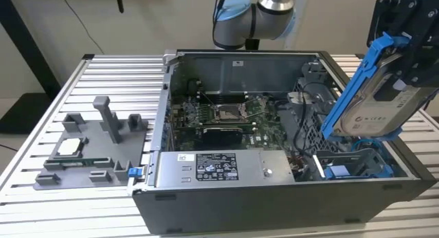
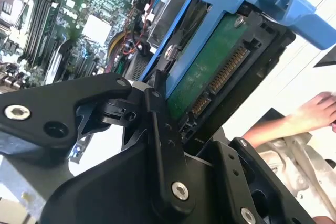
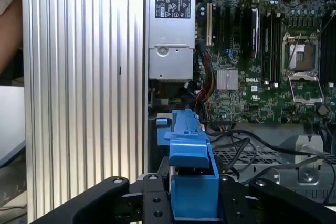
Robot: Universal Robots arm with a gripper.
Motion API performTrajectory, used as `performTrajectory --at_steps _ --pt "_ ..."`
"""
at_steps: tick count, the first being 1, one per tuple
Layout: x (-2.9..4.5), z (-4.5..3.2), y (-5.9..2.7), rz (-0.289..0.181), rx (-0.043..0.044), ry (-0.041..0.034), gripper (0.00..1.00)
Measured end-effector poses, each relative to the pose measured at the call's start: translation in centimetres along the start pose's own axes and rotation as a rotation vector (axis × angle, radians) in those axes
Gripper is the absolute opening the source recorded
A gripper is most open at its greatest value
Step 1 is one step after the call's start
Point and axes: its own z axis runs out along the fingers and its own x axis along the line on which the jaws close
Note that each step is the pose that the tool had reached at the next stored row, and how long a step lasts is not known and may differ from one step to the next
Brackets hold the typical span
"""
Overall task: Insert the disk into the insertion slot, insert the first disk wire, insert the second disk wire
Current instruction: 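Insert the disk into the insertion slot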
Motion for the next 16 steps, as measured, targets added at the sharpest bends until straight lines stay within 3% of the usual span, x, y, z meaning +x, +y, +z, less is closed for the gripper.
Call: performTrajectory --at_steps 16 --pt "-0.01 1.20 -0.26 0.000 0.0047 0.0004 0.00"
